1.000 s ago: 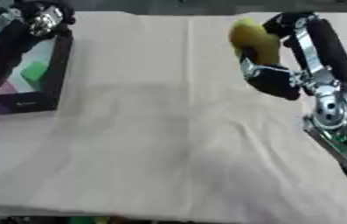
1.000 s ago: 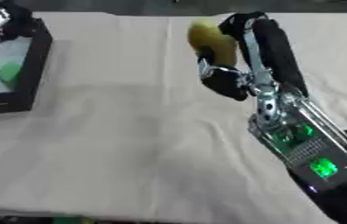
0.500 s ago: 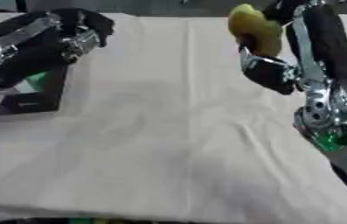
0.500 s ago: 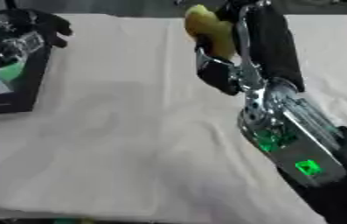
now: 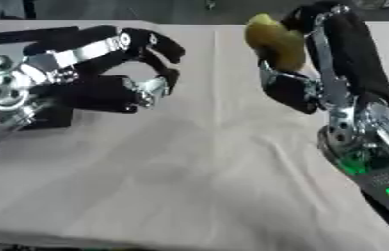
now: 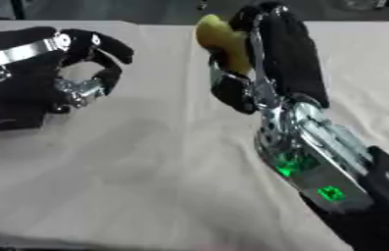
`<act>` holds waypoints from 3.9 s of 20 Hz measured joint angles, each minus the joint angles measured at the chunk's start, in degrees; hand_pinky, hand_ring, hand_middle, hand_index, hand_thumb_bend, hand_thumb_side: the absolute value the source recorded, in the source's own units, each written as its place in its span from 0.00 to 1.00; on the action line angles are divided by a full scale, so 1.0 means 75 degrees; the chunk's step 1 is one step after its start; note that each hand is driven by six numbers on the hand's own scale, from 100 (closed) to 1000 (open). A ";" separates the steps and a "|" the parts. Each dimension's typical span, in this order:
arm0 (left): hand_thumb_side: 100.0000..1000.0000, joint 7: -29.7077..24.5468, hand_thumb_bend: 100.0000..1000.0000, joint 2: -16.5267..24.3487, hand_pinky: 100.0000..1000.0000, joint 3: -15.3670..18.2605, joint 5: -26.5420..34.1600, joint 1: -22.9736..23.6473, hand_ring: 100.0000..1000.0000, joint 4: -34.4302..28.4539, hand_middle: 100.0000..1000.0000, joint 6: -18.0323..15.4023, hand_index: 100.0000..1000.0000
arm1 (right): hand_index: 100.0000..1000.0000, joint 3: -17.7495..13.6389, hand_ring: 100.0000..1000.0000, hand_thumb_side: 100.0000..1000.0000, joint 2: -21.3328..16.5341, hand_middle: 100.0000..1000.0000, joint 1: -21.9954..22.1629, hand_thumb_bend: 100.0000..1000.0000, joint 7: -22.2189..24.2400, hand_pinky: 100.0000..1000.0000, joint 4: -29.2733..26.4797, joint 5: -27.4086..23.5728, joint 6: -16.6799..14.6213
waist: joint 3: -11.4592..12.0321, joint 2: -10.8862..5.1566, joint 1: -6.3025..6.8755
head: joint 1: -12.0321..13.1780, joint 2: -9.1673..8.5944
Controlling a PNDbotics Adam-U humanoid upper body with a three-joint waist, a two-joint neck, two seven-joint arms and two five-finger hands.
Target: Pick up the objects with one hand, pass them to the other hand, and then place them into the box on the other side of the table.
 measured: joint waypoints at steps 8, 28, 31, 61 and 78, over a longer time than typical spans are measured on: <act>0.16 0.0425 0.00 -0.0354 1.00 -0.0289 -0.0851 -0.0303 0.81 -0.0001 0.78 0.0146 0.87 | 0.47 0.0163 0.69 0.00 0.0077 0.51 -0.0001 0.00 0.0186 0.70 0.0000 0.0072 0.0000 | 0.0037 -0.0002 0.0045 | -0.0108 -0.0001; 0.11 0.1393 0.00 -0.0915 1.00 -0.0576 -0.1653 -0.0709 0.80 -0.0001 0.78 0.0008 0.85 | 0.47 0.0413 0.69 0.00 0.0193 0.51 -0.0005 0.00 0.0365 0.70 0.0000 -0.0073 -0.0465 | 0.0039 -0.0002 0.0045 | -0.0283 0.0008; 0.11 0.1329 0.00 -0.0981 1.00 -0.0639 -0.1661 -0.0718 0.80 -0.0001 0.78 0.0052 0.85 | 0.47 0.0414 0.69 0.00 0.0194 0.51 -0.0006 0.00 0.0350 0.70 0.0000 -0.0071 -0.0529 | 0.0035 -0.0002 0.0045 | -0.0290 0.0011; 0.11 0.1776 0.00 -0.1182 1.00 -0.0725 -0.2906 -0.0697 0.83 -0.0003 0.80 0.0341 0.83 | 0.48 0.0437 0.69 0.00 0.0180 0.51 0.0079 0.00 0.0321 0.73 0.0000 0.0543 -0.1632 | -0.0069 -0.0002 0.0045 | -0.0149 -0.0061; 0.15 0.1177 0.00 -0.1176 1.00 -0.0774 -0.2890 -0.0589 0.82 -0.0030 0.79 0.1038 0.83 | 0.48 0.0437 0.68 0.00 0.0180 0.51 0.0073 0.00 0.0234 0.74 0.0000 0.1162 -0.2335 | -0.0090 -0.0002 0.0045 | -0.0096 -0.0064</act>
